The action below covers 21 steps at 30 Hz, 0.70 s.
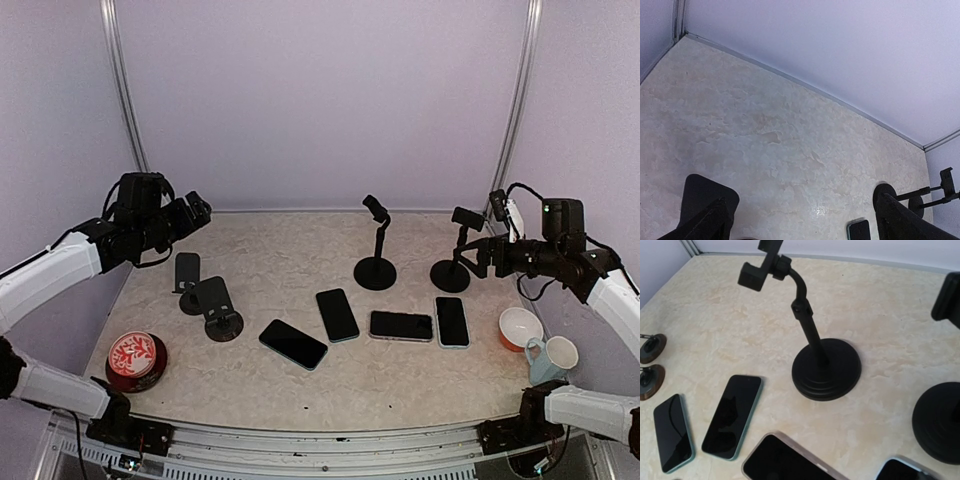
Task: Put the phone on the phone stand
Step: Adjust the phone stand at the center of the board.
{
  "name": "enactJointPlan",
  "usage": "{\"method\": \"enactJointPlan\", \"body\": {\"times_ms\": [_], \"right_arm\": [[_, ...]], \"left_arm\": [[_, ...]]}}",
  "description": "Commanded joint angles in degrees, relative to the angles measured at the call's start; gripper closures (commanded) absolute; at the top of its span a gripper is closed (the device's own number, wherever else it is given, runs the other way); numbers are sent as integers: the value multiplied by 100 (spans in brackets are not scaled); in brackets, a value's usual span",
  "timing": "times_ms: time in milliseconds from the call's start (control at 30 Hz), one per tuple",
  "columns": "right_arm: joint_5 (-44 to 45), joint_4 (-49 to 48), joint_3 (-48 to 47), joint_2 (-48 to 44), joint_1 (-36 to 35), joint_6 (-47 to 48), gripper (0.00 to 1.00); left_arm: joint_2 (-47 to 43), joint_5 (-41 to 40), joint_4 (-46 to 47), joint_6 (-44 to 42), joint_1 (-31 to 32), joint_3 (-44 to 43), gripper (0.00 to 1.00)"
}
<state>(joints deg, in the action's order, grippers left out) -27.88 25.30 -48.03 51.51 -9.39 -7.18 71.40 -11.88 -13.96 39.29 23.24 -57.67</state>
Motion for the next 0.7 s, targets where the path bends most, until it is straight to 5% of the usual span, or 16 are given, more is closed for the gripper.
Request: {"method": "enactJointPlan", "body": {"times_ms": [0,233,667], "right_arm": [[-27,-107,43,-69,-102,-47,0],[-25,-95,54,-64,-116,-47,0],[-7,-28,24,-72,-127,-32,0]], "left_arm": [[-118,-864,-688,-578,22,-64,1],[241,-1305,-1214,-1020,13,-58,1],[1002,-887,-997,-1619,-176,-36,1]]}}
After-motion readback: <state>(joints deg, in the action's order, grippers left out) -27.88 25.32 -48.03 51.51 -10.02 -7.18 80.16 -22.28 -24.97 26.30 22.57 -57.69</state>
